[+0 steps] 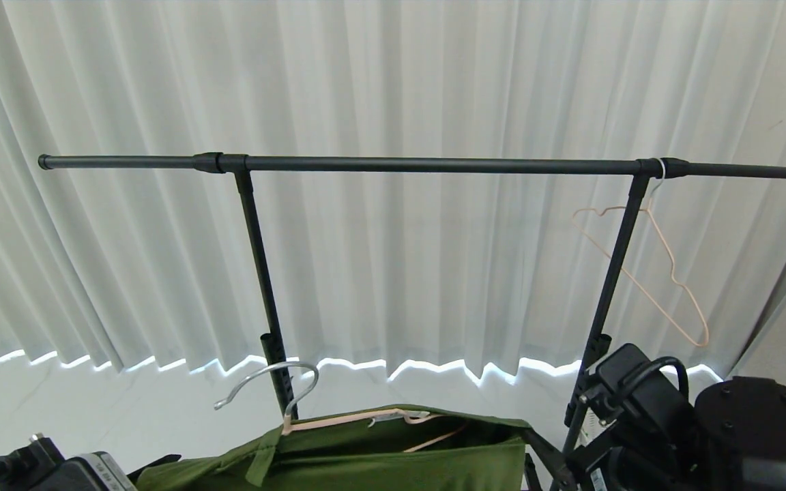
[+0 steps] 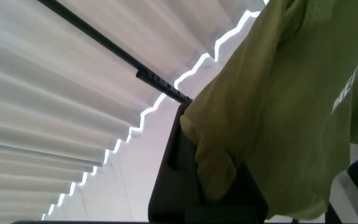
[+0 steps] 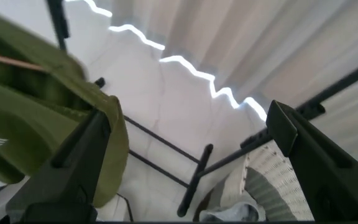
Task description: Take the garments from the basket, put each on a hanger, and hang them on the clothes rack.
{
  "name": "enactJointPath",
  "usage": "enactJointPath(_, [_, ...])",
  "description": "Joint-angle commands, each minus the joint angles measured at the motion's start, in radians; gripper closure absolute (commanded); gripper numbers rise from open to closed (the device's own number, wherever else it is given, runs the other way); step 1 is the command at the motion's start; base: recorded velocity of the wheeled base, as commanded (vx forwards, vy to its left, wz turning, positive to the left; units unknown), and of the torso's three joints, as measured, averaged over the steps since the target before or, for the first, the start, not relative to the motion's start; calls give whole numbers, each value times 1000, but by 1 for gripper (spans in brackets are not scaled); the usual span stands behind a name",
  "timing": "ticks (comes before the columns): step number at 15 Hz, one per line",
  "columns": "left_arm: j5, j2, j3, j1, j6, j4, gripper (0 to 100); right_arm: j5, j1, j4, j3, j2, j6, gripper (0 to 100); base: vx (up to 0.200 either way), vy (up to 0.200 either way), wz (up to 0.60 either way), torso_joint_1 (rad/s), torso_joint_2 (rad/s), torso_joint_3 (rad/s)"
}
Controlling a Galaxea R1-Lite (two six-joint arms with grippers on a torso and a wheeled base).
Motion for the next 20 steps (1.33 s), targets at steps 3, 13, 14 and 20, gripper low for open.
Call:
enactJointPath(3, [-6,14,-15,-3,-3,-24,100,4,153,-6,-5,-50,-45,0,0,0,0,0,0,0])
enactJointPath(13, [-116,11,-14,-129,3,-48,100,377,192,198,-226,-45,-240,0,0,0,0,0,0,0])
enactJointPath(14, [-123,13,-14,-130,5,-56,100,428,198,261,-263,-45,-240,0,0,0,0,0,0,0])
enactJointPath(20, [-123,17,-14,-210,5,-68,100,533,224,560,-417,36,-239,0,0,0,0,0,0,0])
